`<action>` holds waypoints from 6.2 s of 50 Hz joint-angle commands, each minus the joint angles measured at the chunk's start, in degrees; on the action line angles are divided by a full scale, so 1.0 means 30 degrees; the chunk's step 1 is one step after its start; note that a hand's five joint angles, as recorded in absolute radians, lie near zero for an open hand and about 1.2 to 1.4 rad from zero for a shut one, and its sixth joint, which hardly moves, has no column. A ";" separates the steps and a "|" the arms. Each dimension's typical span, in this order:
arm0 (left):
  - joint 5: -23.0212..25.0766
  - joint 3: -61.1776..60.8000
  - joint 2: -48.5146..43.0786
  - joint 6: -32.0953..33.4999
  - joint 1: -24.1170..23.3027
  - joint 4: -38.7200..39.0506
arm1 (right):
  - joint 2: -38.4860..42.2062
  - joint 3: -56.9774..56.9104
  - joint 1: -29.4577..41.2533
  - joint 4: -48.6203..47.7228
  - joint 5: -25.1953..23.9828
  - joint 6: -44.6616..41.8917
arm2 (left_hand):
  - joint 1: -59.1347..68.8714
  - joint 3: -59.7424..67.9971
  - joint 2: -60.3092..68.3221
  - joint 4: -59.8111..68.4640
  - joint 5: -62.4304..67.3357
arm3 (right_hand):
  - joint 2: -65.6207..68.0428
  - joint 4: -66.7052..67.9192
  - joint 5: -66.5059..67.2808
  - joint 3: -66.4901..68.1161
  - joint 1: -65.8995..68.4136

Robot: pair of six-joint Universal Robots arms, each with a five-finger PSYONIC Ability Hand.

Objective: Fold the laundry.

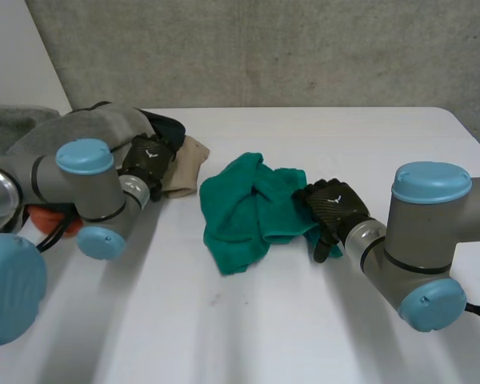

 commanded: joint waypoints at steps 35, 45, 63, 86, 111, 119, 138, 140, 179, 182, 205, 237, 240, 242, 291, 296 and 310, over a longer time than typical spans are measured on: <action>-0.2954 -0.2645 0.3379 0.2809 0.2341 0.2773 | -0.0758 -0.0476 -0.0267 0.0174 0.0184 0.0116 | 0.2737 0.3152 0.2947 0.3110 0.3136 | 0.0491 0.0558 0.0211 0.0554 0.0397; -0.2954 -0.8153 0.8537 0.0877 -0.0381 0.0782 | -0.1198 -0.0446 -0.0267 0.1169 0.0155 0.0087 | 0.0544 0.0959 0.0755 0.0918 0.0943 | 0.1498 0.1565 0.1218 0.1561 0.1404; -0.2778 -0.5000 0.3096 -0.6832 -0.6477 -0.0508 | 0.0029 -0.0797 -0.0003 0.0352 -0.0051 -0.1053 | -0.2318 -0.1903 -0.2107 -0.1944 -0.1919 | 0.4245 0.4312 0.3965 0.4307 0.4150; -0.2691 -0.5694 1.0935 -0.6157 -0.6420 -0.1825 | -0.6555 -0.1557 -0.1757 0.3067 -0.0576 -0.2518 | 1.8646 1.9061 1.8857 1.9020 1.9045 | 2.2731 2.2798 2.2451 2.2794 2.2637; 0.0210 -0.3972 0.7461 -0.6978 -0.3285 -0.6252 | -0.3897 -0.4840 -0.4868 0.8028 -0.3156 -0.2580 | 1.8646 1.9061 1.8857 1.9020 1.9045 | 2.2731 2.2798 2.2451 2.2794 2.2637; -0.0024 0.0658 0.2478 -0.6802 -0.1820 -0.3970 | -0.0703 -0.5485 -0.3783 0.3459 -0.1079 -0.1700 | 1.3250 1.3665 1.3461 1.3624 1.3649 | 2.2731 2.2798 2.2451 2.2794 2.2637; -0.1987 -0.8561 0.8891 -0.3346 -0.3809 -0.0101 | -0.1430 -0.4081 -0.1849 0.1961 0.0799 -0.1788 | -0.2597 -0.2182 -0.2387 -0.2224 -0.2198 | 2.2731 2.2798 2.2451 2.2794 2.2637; -0.2017 -0.8859 0.8745 -0.3199 -0.4045 0.0105 | -0.1929 -0.3700 -0.1849 0.1990 0.0770 -0.1876 | -0.2485 -0.2070 -0.2275 -0.2111 -0.2086 | 2.2731 2.2798 2.2451 2.2794 2.2637; -0.1987 -1.1030 0.6813 0.4944 -0.7679 0.3212 | -0.2370 -0.2439 -0.2083 0.2752 0.0448 -0.2814 | -0.0298 0.0117 -0.0087 0.0076 0.0101 | 2.2731 2.2798 2.2451 2.2794 2.2637; -0.2016 -1.0005 0.5759 0.5181 -0.7475 0.3212 | -0.2341 -0.2409 -0.2054 0.2752 0.0448 -0.2814 | 0.0092 0.0507 0.0302 0.0466 0.0491 | 2.2731 2.2798 2.2451 2.2794 2.2637; -0.2338 -0.9033 1.2100 0.1474 -0.5338 0.2130 | -0.5845 -0.5889 -0.3664 0.7639 0.0007 -0.7084 | 1.8646 1.9061 1.8857 1.9020 1.9045 | 2.2731 2.2798 2.2451 2.2794 2.2637; -0.1021 -0.3616 0.4731 -0.7857 -0.1234 -0.4347 | -0.0614 -0.6277 -0.4779 0.5185 0.0534 -0.6564 | 0.6927 0.7342 0.7138 0.7301 0.7326 | 2.2731 2.2798 2.2451 2.2794 2.2637; -0.0933 -0.3936 0.4701 -0.7769 -0.1409 -0.4230 | -0.0204 -0.6131 -0.4342 0.4892 0.1119 -0.6564 | 0.0044 0.0459 0.0255 0.0418 0.0443 | 2.2731 2.2798 2.2451 2.2794 2.2637; -0.0933 -0.4345 0.4963 -0.7710 -0.1468 -0.4171 | -0.0143 -0.5984 -0.4048 0.4861 0.1268 -0.6564 | -0.0018 0.0397 0.0193 0.0356 0.0381 | 2.2731 2.2798 2.2451 2.2794 2.2637; 0.1851 -0.8685 0.4760 0.6939 -0.3929 -0.0889 | -0.1022 -0.2965 -0.4075 0.4363 0.0829 -0.6593 | 1.8637 1.9052 1.8848 1.9011 1.9036 | 2.2731 2.2798 2.2451 2.2794 2.2637; 0.1179 -0.8450 0.6015 0.6209 -0.4076 -0.0831 | -0.1402 -0.3404 -0.3988 0.4597 0.0888 -0.6739 | 1.8646 1.9061 1.8857 1.9020 1.9045 | 2.2731 2.2798 2.2451 2.2794 2.2637; -0.0932 -0.8654 1.5978 -0.3604 -0.2263 -0.1415 | -0.7085 -0.6891 -0.6651 1.0339 0.0829 -1.1247 | 1.8646 1.9061 1.8857 1.9020 1.9045 | 2.2731 2.2798 2.2451 2.2794 2.2637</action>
